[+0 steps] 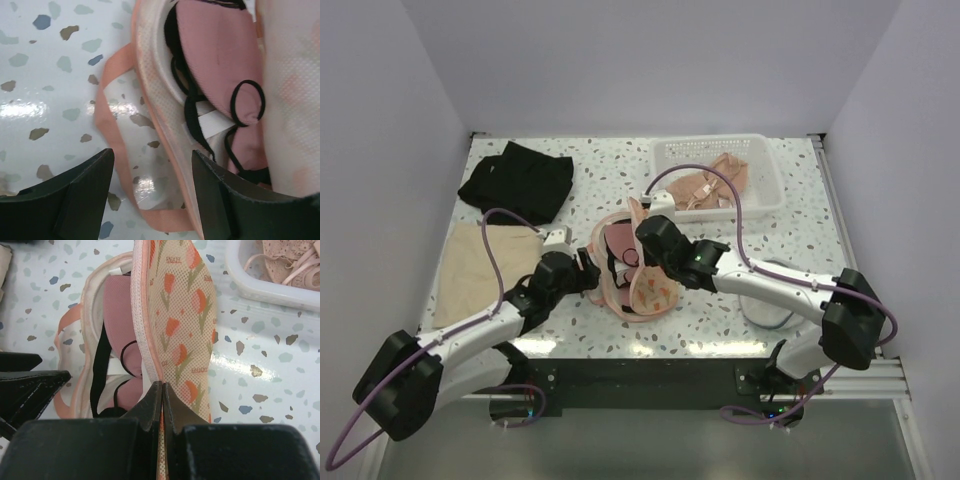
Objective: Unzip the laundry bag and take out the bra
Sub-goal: Open the laundry bag at the center of the board.
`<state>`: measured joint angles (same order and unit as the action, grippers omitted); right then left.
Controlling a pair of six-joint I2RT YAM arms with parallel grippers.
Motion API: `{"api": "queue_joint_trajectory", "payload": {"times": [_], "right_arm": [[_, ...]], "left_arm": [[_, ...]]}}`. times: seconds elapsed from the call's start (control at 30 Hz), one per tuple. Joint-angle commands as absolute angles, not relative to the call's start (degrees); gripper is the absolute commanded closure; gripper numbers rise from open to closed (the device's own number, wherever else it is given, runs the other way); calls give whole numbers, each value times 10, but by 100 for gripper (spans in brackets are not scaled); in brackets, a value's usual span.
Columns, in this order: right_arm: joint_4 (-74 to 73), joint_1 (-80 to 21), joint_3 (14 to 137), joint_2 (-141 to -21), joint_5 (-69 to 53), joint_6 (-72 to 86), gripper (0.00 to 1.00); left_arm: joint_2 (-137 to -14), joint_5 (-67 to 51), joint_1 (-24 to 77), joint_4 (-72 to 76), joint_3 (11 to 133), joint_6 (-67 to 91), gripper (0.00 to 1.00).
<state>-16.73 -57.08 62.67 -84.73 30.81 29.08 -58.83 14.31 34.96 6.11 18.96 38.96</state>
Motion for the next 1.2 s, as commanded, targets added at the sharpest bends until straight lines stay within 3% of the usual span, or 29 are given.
{"api": "queue_joint_trajectory", "payload": {"times": [0.0,0.43,0.77,1.17], "right_arm": [[-163,-565,610,-821,327,304,100],[-163,-548,588,-790,325,306,100],[-162,-539,582,-782,323,309,100],[-173,-534,572,-767,325,314,100]], "left_arm": [[-597,89,352,164,186,400,32],[-637,65,352,163,178,442,34],[-655,62,353,176,163,457,56],[-705,25,354,250,150,467,60]]}}
